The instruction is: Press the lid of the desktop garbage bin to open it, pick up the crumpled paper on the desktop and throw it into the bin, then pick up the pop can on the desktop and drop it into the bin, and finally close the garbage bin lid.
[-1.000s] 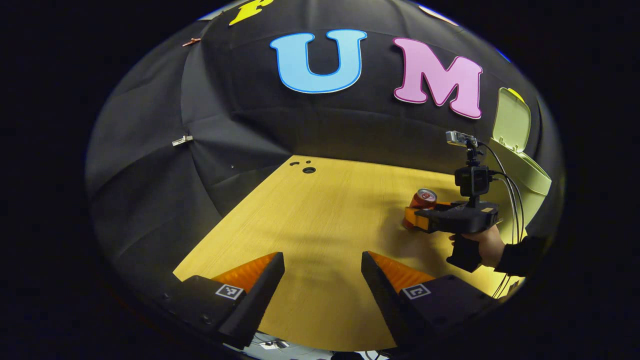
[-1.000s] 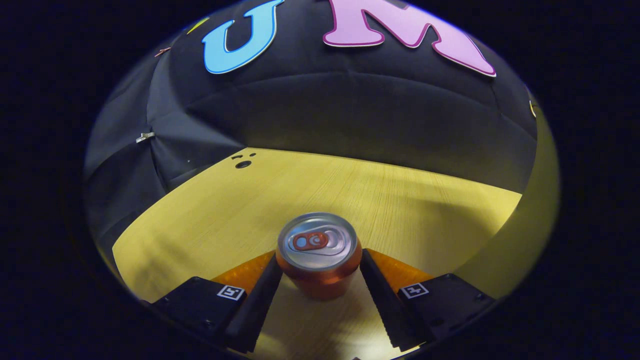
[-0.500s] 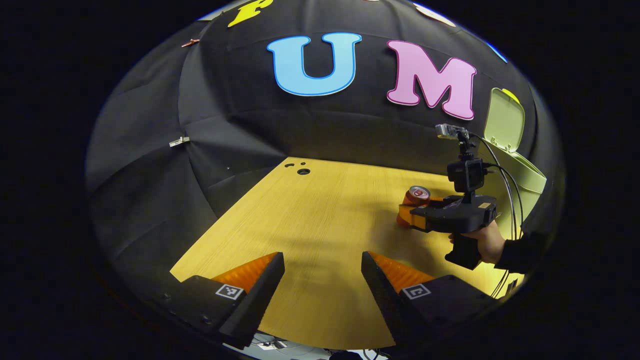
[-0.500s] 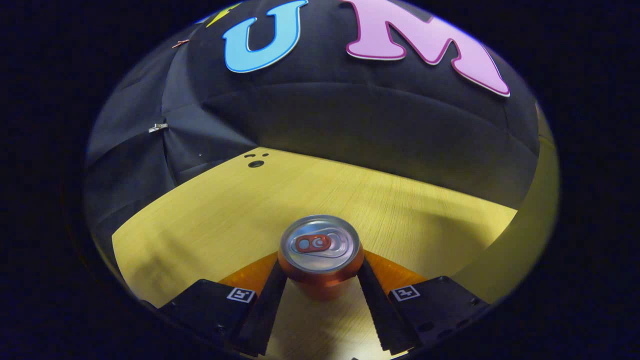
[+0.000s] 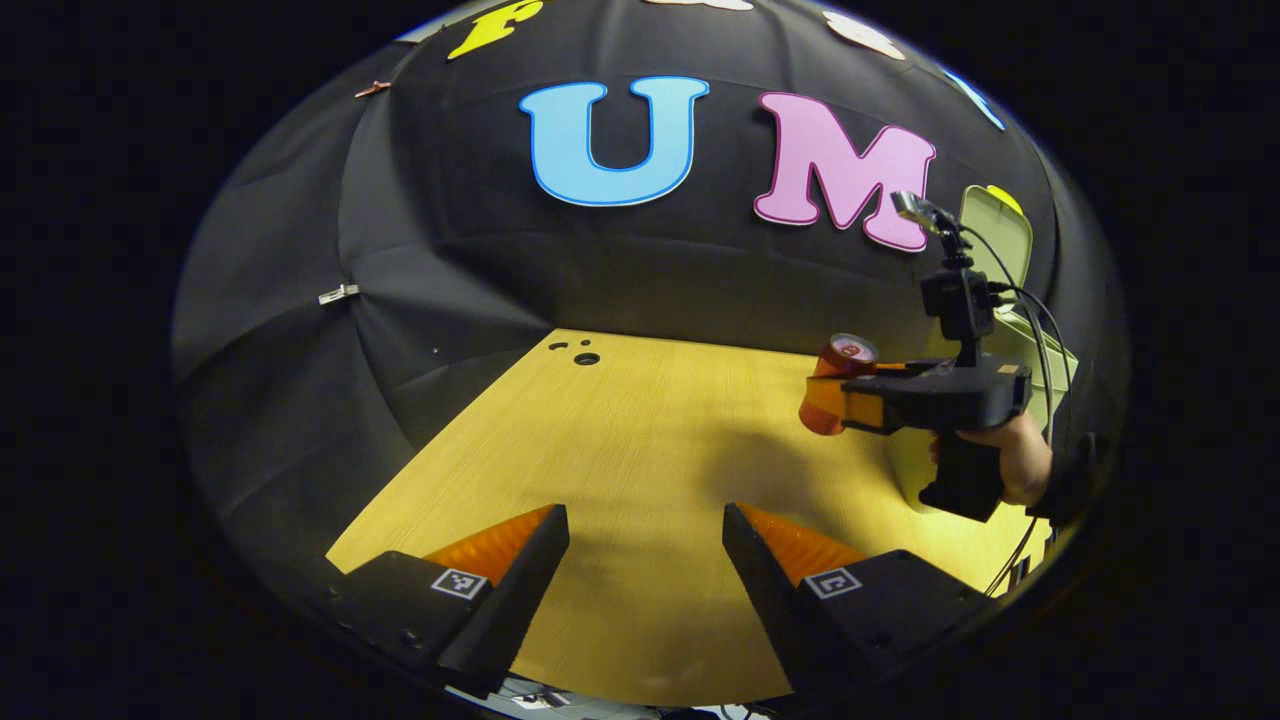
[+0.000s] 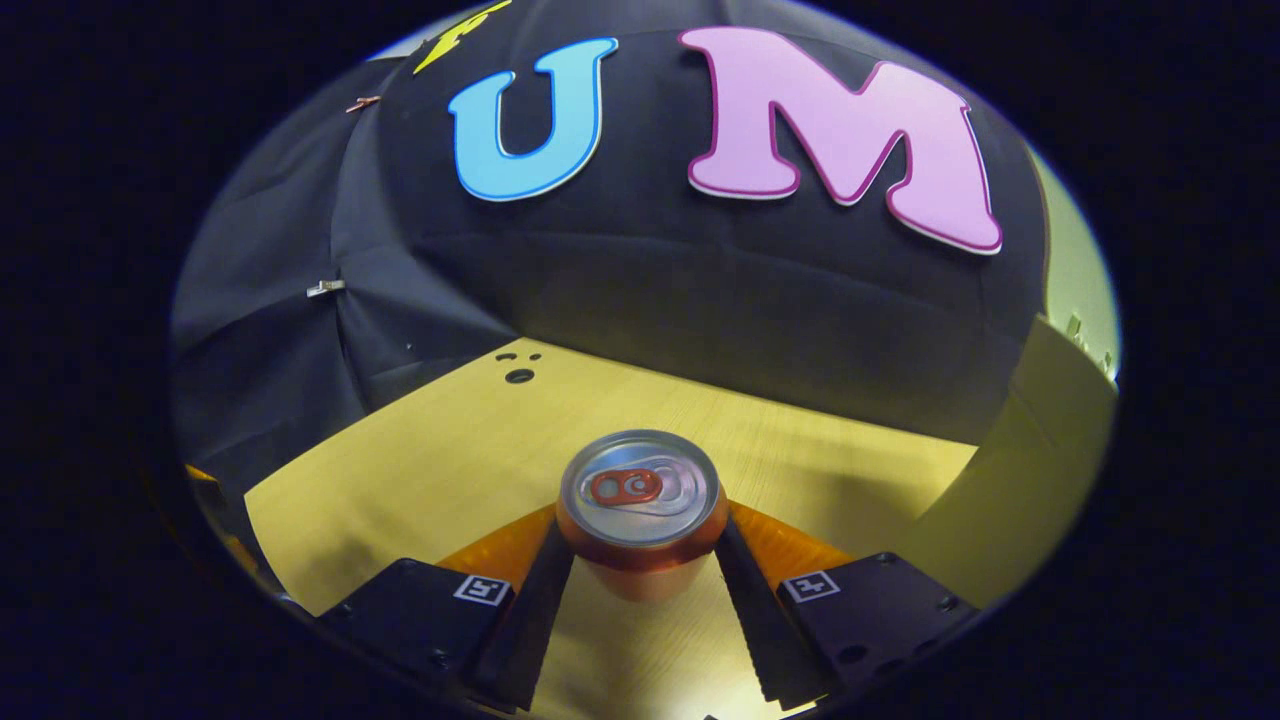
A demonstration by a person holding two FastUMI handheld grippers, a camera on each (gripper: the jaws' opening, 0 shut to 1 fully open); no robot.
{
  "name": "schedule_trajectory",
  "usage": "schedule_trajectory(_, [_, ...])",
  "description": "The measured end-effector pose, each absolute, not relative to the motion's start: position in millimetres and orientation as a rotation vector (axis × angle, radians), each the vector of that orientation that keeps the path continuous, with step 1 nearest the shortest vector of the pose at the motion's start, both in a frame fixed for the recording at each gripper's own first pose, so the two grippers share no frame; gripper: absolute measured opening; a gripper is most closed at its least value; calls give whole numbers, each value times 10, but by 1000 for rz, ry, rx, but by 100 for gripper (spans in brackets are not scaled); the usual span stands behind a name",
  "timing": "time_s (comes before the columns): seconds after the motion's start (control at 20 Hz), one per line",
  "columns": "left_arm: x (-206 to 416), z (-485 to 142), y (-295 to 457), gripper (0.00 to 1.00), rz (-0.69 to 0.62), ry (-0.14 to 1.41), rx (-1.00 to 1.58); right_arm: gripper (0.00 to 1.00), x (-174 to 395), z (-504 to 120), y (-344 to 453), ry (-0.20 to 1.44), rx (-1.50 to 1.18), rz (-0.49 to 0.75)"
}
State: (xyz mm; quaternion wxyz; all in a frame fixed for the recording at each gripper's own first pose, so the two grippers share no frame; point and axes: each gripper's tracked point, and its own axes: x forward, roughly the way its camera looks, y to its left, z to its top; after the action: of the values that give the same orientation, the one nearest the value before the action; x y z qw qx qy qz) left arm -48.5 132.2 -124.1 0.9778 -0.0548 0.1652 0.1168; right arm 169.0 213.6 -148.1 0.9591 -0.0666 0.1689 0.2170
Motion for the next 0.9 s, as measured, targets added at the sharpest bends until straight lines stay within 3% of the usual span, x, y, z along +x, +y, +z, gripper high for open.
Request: schedule_trajectory(0.9, [-65, -1293, 1430, 96, 149, 314, -145, 83, 1325, 376, 1501, 103, -59, 329])
